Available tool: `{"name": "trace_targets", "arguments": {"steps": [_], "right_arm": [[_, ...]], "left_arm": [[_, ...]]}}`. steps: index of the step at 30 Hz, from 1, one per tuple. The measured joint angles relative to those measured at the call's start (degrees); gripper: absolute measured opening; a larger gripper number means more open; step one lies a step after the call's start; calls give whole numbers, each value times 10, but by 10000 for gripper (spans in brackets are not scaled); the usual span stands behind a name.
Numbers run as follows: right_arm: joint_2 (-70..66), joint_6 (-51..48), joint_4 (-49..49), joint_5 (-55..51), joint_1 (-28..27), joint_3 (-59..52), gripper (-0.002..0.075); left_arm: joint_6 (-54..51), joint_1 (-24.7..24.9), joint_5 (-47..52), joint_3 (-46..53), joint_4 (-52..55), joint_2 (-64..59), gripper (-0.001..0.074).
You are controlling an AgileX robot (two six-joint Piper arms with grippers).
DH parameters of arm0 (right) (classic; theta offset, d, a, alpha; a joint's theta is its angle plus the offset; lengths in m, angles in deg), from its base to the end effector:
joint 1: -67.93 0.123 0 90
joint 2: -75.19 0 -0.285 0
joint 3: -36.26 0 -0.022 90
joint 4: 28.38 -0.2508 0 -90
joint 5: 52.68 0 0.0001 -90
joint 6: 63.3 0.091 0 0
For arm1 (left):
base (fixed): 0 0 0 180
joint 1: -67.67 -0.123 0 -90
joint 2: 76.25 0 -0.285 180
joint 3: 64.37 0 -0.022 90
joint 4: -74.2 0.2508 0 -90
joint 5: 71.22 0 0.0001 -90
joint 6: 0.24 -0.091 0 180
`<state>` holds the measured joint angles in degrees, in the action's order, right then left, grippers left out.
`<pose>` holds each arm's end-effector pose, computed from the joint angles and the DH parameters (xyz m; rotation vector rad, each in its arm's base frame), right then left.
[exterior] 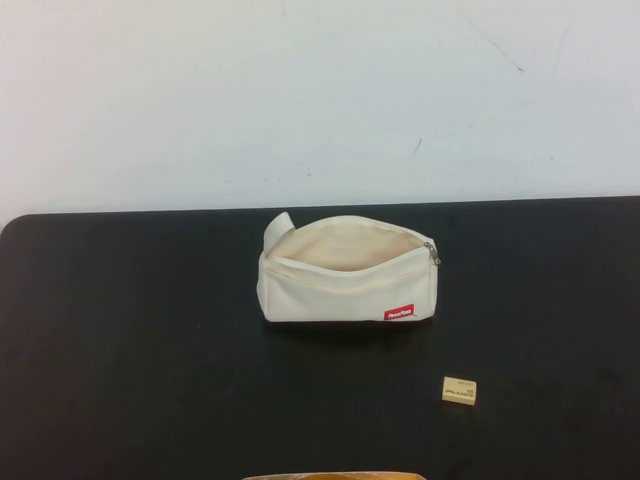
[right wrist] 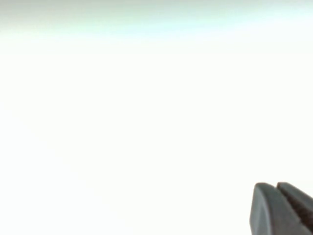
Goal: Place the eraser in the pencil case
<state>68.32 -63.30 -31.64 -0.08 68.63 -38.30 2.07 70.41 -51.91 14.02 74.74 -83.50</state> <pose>0.0058 -0.0040 0.2958 0.0499 0.5034 0.0344 0.0535 -0.0023 0.1764 0.0128 1.8320 -0.0529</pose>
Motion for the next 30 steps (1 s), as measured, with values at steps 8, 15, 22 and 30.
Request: {"name": "trace_targets", "arguments": {"steps": [8,15,22,30], "right_arm": [[-51,-140,-27,-309,0,275,-1],[-191,-146,-27,-597,0,438,-1],[-373,-227,-27,-906,0,483,-1],[-562,-261,-34,-1066,0,493,-1]], "left_arm": [[0,0,0,0,0,0,-1],[0,0,0,0,0,0,-1],[0,0,0,0,0,0,-1],[0,0,0,0,0,0,-1]]}}
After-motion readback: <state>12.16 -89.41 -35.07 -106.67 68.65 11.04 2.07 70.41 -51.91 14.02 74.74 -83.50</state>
